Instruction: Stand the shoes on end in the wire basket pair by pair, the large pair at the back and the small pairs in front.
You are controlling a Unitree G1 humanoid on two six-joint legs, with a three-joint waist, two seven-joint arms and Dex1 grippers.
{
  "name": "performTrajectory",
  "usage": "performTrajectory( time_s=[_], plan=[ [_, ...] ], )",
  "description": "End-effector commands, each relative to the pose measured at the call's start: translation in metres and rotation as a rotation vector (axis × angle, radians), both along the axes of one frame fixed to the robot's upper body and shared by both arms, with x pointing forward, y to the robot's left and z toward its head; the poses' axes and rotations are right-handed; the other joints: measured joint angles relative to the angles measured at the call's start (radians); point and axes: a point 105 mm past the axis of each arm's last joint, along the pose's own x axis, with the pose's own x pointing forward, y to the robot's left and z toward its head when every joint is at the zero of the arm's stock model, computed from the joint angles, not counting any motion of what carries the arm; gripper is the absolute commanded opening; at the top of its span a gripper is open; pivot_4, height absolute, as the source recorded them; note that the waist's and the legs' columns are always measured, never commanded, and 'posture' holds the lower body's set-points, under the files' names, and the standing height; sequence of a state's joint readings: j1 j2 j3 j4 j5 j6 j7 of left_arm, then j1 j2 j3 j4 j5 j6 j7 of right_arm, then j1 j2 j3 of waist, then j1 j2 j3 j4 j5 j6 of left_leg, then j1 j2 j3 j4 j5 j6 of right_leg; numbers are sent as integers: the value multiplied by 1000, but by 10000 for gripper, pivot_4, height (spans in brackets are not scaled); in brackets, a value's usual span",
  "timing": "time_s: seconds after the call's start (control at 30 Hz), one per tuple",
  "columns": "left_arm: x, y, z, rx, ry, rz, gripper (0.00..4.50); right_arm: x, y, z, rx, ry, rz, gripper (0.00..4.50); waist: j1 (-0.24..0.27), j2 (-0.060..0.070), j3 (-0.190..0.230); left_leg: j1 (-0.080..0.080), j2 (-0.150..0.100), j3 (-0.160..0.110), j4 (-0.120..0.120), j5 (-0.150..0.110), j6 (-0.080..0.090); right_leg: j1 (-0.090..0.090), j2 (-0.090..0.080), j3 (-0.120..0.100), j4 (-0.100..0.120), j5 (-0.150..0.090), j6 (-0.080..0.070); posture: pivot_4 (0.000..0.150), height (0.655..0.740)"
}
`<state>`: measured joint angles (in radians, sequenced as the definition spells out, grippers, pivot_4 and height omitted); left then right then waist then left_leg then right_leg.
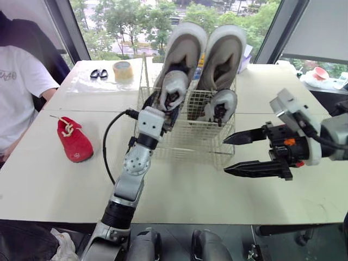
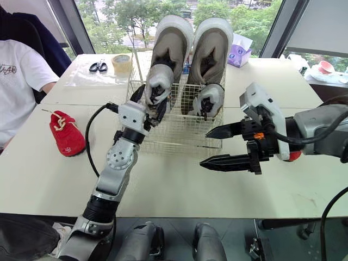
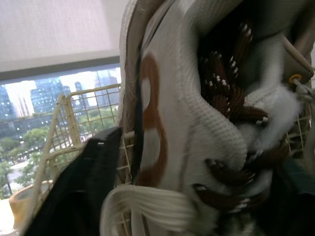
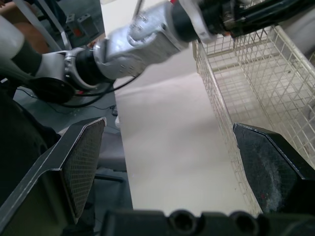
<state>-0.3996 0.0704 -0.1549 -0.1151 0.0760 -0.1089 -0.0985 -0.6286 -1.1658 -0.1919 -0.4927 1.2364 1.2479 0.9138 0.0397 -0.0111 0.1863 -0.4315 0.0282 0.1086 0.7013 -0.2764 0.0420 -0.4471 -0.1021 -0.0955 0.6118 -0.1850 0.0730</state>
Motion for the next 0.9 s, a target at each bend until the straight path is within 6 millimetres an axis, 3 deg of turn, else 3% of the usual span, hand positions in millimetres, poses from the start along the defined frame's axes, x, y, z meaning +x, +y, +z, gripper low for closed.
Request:
performTrajectory(
  time_s=[0.03,0.23,0.3,0.4,0.53,0.67,0.77,0.83,0.9],
  plan=[
    [-17,7,14,9,-31,-24,44117,2,0,5,18,-38,11,45000,-1,0,0,0,0,0,0,0,0,0,0,0,0,0,0,1500,7400],
    [-44,15,15,75,49,-107,44117,6,2,4,35,-31,27,45000,-1,0,0,0,0,0,0,0,1,0,0,0,0,0,0,1500,7400],
    [-57,6,11,93,141,-240,44117,7,2,2,42,-24,30,45000,-1,0,0,0,0,0,0,-1,1,0,0,0,0,0,-1,1500,7400],
    [-77,2,26,88,227,-402,44117,9,-1,-1,38,-6,19,45000,0,0,0,0,0,0,0,-1,0,0,0,0,0,-1,-1,1500,7400],
    [-77,16,43,75,299,-425,44117,12,-5,-1,39,-5,10,45000,-2,0,0,0,0,-1,0,0,0,1,1,0,-1,-1,-1,1500,7400],
    [-75,40,59,55,377,-497,44117,22,-17,16,142,-55,-72,45000,-3,0,1,1,0,-2,0,0,0,1,2,0,-1,-1,0,1500,7400],
    [-83,50,61,-8,460,-620,44117,29,-46,21,205,-62,-231,45000,2,0,1,2,0,-2,0,0,0,3,3,1,-1,-1,1,1500,7400],
    [-85,53,54,7,528,-643,44117,29,-80,14,232,-38,-378,45000,4,-1,1,2,0,-2,0,0,0,4,3,0,-1,-1,1,1500,7400],
    [-75,60,53,-42,540,-573,44117,28,-117,8,285,-50,-538,45000,11,-1,1,3,-1,-2,0,0,0,6,2,0,-3,-2,1,1500,7400]
  ],
)
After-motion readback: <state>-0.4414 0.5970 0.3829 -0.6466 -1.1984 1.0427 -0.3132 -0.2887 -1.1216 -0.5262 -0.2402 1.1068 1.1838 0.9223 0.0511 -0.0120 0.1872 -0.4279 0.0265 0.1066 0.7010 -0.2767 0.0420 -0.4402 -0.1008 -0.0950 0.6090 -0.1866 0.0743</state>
